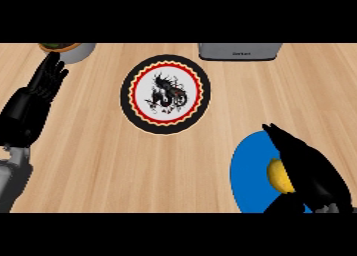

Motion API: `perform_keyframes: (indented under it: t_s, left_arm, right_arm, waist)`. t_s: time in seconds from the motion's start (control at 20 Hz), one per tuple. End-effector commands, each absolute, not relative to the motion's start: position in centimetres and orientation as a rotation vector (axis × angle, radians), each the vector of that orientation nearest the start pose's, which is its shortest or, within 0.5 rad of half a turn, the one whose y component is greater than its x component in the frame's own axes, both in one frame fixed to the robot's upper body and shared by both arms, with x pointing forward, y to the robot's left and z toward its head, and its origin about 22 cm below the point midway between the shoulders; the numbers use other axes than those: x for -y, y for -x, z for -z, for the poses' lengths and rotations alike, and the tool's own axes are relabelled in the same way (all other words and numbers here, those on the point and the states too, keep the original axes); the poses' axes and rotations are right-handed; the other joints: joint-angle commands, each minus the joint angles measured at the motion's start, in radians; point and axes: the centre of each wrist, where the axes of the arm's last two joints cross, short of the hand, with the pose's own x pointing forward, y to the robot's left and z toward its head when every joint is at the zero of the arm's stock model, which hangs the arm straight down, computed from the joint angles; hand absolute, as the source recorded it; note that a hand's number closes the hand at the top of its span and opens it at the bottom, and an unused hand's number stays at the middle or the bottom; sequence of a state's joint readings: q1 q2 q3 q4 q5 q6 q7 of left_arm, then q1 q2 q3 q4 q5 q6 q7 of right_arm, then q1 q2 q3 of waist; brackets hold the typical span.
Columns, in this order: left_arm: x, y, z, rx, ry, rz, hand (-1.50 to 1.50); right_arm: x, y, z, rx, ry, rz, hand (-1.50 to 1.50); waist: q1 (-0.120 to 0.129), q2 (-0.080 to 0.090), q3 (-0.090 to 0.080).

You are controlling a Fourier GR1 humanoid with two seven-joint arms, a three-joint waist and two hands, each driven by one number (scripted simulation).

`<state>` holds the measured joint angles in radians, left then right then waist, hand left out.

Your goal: Pick the lemon from the plate and place it in the plate

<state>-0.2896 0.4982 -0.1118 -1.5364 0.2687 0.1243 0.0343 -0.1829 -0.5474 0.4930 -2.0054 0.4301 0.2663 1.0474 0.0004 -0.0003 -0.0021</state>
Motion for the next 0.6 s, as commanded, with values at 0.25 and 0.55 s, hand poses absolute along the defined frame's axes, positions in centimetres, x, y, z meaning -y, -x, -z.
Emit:
perform_keyframes:
  t_s: [0.25, 0.55]
  left_arm:
    - [-27.4, -29.4, -9.4, 1.734, -0.143, 0.227, 0.0]
    - [-28.3, -30.3, -10.7, 1.749, -0.16, 0.231, 0.0]
  right_arm:
    - [20.6, -24.2, -11.0, 0.651, 0.906, -1.06, -1.5]
    - [19.3, -23.4, -9.8, 0.594, 0.877, -1.065, -1.5]
  waist:
    - [0.004, 0.001, 0.001]
    - [-0.002, 0.0, 0.001]
